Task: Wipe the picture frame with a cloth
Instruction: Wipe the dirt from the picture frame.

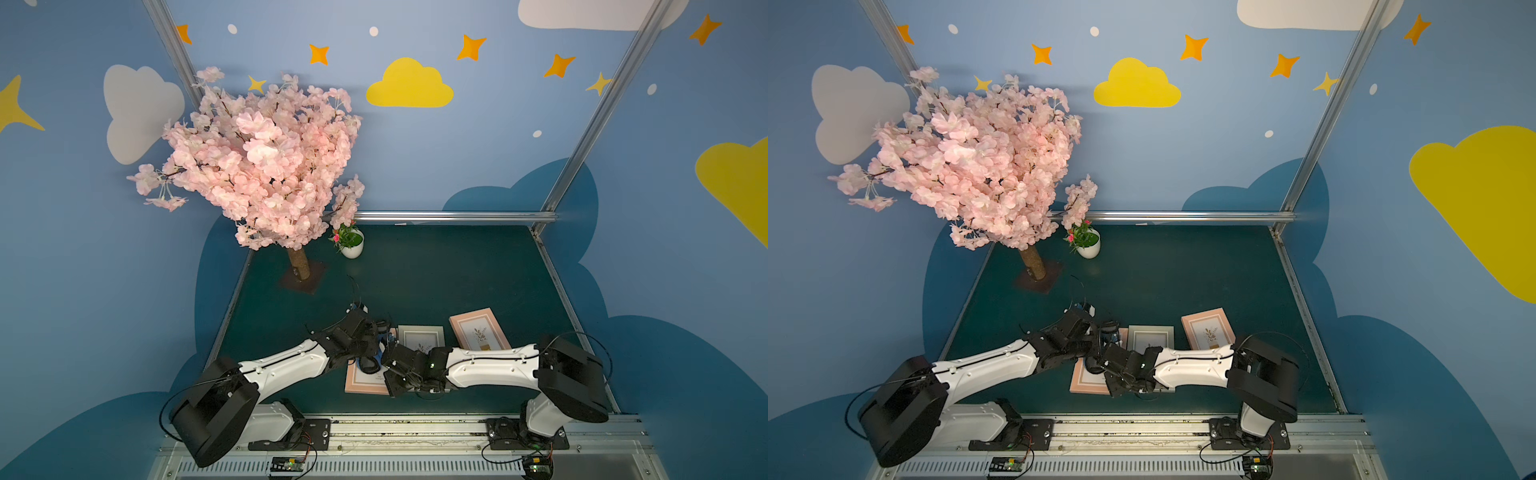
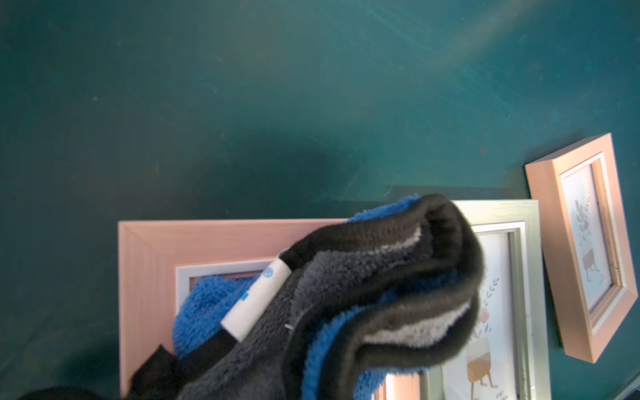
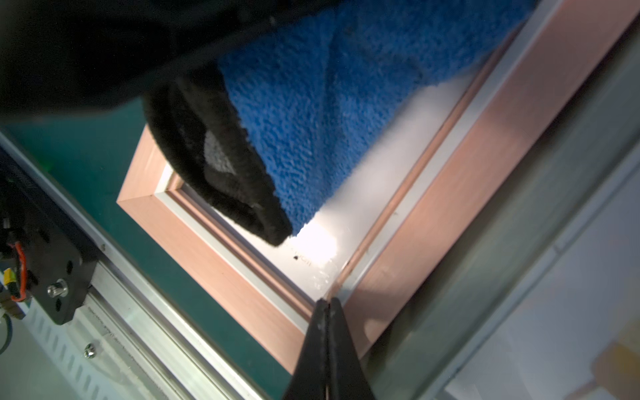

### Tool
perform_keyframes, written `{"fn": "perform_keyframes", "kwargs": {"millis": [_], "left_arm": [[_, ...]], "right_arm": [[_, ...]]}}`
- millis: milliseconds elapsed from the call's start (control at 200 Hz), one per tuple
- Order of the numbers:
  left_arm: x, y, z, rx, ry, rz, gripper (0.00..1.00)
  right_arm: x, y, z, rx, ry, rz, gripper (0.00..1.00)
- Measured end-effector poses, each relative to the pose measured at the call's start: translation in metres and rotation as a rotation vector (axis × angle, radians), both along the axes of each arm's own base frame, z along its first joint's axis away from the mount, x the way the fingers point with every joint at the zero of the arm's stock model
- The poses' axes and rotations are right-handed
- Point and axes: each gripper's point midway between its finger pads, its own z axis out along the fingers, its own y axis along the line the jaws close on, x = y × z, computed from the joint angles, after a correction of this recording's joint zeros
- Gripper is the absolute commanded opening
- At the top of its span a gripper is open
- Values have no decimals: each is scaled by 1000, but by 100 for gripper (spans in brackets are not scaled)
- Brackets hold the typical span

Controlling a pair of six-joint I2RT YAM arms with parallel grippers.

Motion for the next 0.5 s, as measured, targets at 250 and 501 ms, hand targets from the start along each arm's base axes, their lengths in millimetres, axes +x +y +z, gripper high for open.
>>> {"fn": "perform_keyframes", "kwargs": {"millis": [250, 501], "left_arm": [[-9, 4, -5, -16, 5, -3, 3], [-35, 4, -9, -23, 32, -20, 3]], "right_arm": [[8, -2, 0, -14, -11, -31, 0], [11, -1, -1, -12, -5, -61, 0]]}}
